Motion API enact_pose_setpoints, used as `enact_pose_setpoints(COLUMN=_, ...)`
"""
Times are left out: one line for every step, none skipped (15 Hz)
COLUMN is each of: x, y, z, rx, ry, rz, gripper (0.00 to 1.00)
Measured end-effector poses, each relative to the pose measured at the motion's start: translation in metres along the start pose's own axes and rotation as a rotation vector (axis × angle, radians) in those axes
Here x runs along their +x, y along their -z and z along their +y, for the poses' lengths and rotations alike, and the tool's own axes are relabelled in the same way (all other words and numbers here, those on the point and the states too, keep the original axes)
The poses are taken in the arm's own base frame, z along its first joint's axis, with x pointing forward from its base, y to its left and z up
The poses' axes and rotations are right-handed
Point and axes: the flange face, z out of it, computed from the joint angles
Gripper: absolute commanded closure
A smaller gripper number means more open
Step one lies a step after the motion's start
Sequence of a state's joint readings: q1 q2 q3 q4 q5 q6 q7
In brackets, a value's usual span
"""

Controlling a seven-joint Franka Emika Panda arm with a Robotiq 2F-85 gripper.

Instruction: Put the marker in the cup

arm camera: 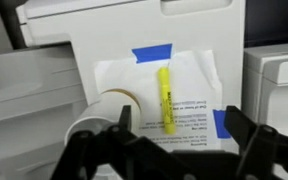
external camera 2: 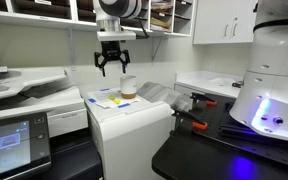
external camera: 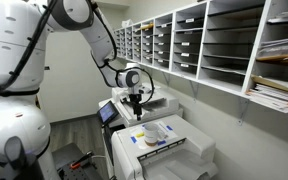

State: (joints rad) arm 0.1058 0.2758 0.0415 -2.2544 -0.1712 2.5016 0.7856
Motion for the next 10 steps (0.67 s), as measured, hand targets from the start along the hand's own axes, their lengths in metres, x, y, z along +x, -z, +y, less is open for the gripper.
enact_pose_setpoints(x=-0.001, y=-0.008, z=-0.004, rx=-0.006, ry=-0.009, rz=-0.016, gripper=0.0)
enact_pose_setpoints(x=-0.003, y=-0.016, z=-0.008, rx=-0.009, ry=-0.015, rz=-0.034, gripper=0.0)
enact_pose_setpoints(x=-0.005, y=-0.023, z=-0.01, rx=-0.011, ry=-0.022, rz=-0.048, gripper=0.0)
enact_pose_setpoints(x=-0.007, y=-0.029, z=-0.012, rx=-0.013, ry=-0.032, rz=-0.061, gripper=0.0)
enact_pose_setpoints(x=-0.008, y=-0.034, z=-0.012, rx=-0.015, ry=-0.045, rz=-0.072, gripper=0.0)
enact_pose_setpoints(x=-0.008, y=-0.038, z=-0.012, rx=-0.014, ry=-0.061, rz=-0.075, gripper=0.0)
enact_pose_setpoints(x=-0.006, y=-0.042, z=-0.011, rx=-0.01, ry=-0.068, rz=-0.068, gripper=0.0)
enact_pose_setpoints(x=-0.003, y=-0.045, z=-0.01, rx=-0.001, ry=-0.073, rz=-0.054, gripper=0.0)
enact_pose_setpoints(x=0.0, y=-0.048, z=-0.009, rx=0.009, ry=-0.077, rz=-0.038, gripper=0.0)
enact_pose_setpoints(x=0.003, y=-0.051, z=-0.008, rx=0.017, ry=-0.084, rz=-0.024, gripper=0.0)
